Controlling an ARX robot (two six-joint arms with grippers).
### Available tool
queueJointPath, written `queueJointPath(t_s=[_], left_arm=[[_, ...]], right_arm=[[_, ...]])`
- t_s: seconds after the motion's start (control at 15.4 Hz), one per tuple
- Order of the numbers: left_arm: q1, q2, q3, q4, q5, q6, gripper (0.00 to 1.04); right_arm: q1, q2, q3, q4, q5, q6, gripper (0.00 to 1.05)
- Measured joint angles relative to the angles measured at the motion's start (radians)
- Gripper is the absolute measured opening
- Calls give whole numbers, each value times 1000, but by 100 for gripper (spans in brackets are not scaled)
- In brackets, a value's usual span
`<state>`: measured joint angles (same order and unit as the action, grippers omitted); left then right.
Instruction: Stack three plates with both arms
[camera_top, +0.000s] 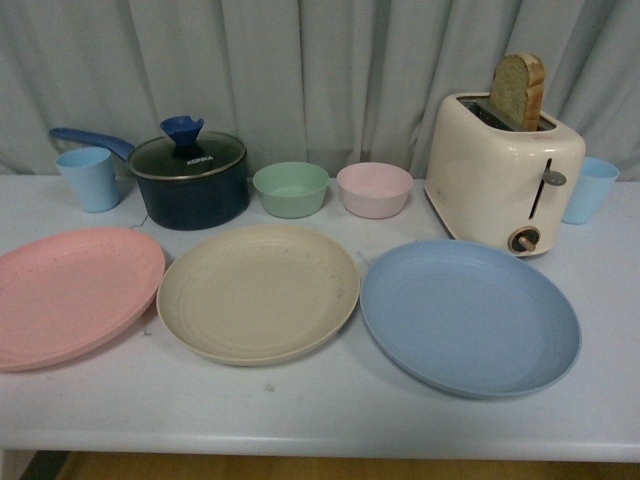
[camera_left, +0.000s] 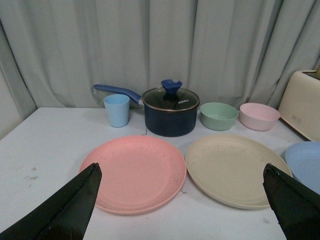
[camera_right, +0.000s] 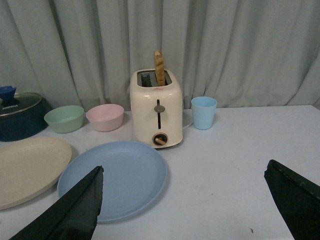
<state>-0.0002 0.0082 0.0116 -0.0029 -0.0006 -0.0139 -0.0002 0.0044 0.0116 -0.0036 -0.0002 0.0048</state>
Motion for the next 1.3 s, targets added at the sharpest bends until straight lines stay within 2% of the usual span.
queueJointPath(t_s=[1.3], left_arm=[[0,0,0,0,0,0,98]], right_arm=[[0,0,0,0,0,0,98]])
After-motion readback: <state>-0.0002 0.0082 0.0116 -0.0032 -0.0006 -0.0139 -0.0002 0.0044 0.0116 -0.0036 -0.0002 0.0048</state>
